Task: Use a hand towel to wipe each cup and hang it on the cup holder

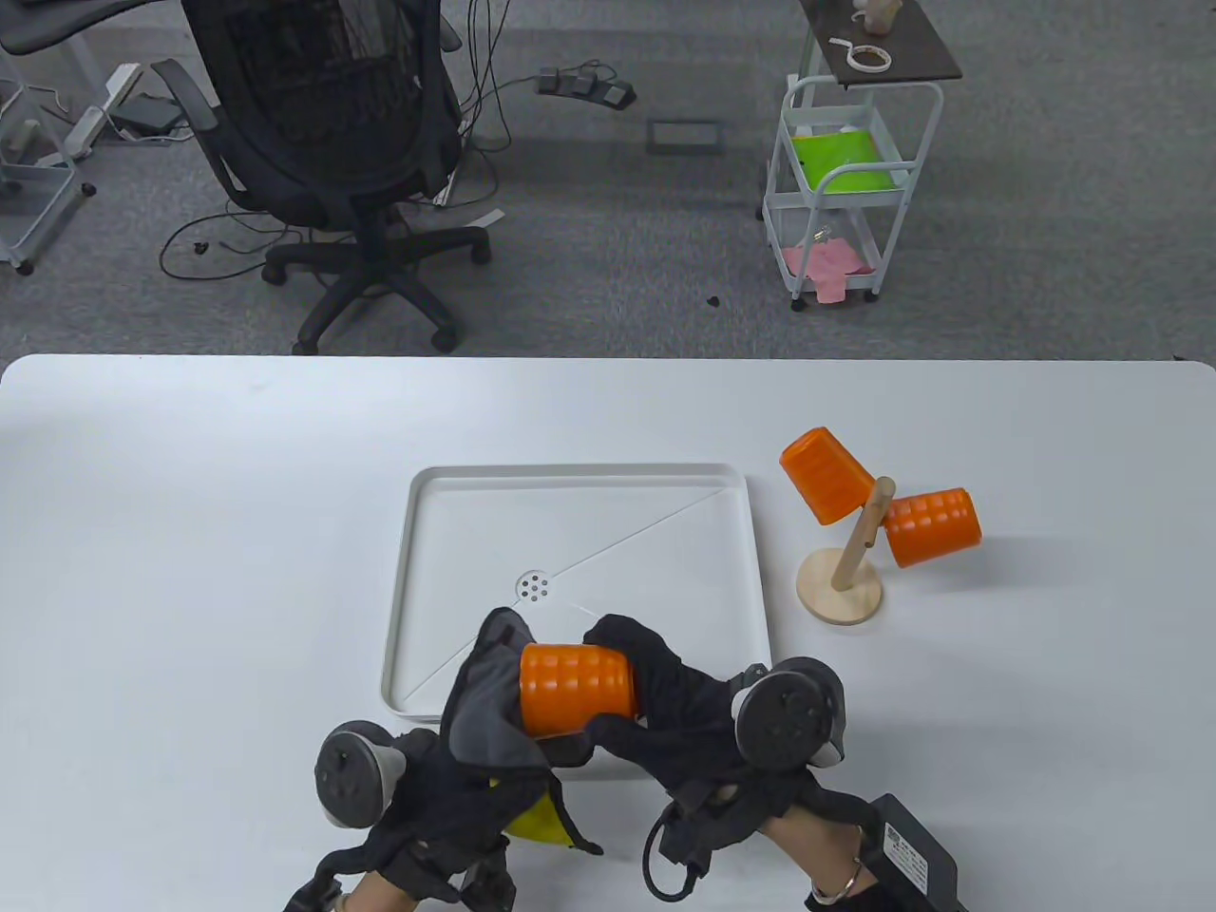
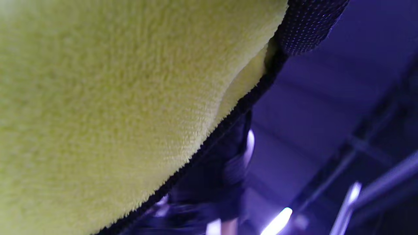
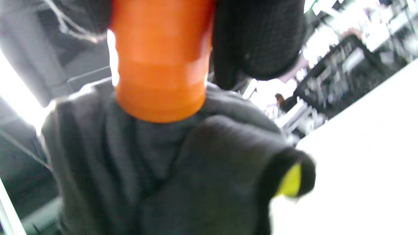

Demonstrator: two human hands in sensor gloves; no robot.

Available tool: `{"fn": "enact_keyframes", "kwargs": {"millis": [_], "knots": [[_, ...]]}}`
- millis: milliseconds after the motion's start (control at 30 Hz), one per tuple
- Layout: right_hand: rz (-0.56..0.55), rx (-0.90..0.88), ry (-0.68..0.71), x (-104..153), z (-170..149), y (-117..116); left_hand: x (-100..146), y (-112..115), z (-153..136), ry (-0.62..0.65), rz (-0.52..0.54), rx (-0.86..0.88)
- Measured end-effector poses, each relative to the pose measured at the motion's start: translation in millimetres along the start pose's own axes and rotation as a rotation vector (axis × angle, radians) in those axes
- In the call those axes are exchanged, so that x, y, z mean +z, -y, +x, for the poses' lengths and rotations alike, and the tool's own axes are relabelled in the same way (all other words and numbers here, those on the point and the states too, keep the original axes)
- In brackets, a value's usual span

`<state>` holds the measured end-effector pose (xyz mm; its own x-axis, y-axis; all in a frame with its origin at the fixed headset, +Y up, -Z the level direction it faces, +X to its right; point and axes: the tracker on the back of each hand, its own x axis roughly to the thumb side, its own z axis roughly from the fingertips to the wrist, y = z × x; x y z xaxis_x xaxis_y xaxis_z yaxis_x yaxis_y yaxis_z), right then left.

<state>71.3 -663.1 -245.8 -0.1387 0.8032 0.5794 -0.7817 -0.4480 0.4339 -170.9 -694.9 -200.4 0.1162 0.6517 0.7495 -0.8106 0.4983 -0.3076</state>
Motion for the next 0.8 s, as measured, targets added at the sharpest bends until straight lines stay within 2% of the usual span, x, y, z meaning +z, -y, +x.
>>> {"fn": "enact_keyframes", "kwargs": {"millis": [67, 133, 200, 400, 667, 733, 800], "knots": [[0.051, -0.096, -0.055, -1.1, -9.2, -0.8, -1.3, 4.7, 6.4, 0.028, -0.047, -0.202], [0.108, -0.115, -0.104, -0.9, -14.2, -4.9, -2.2, 10.6, 9.0, 0.038, -0.097, -0.322], [0.132, -0.082, -0.1, 0.2, -15.5, -9.8, -2.2, 14.6, 7.8, 0.032, -0.119, -0.311], [0.162, 0.058, -0.043, 1.2, -10.1, -22.6, -1.7, 16.7, -7.2, -0.034, -0.12, 0.03], [0.138, 0.433, 0.156, 6.1, 6.7, -20.5, -1.4, 15.6, -26.8, -0.131, -0.081, 0.671], [0.122, 0.537, 0.227, 7.7, 9.7, -19.7, -0.8, 13.5, -29.9, -0.143, -0.076, 0.769], [0.113, 0.628, 0.278, 8.8, 13.4, -17.3, -0.1, 9.5, -32.0, -0.152, -0.056, 0.784]]}}
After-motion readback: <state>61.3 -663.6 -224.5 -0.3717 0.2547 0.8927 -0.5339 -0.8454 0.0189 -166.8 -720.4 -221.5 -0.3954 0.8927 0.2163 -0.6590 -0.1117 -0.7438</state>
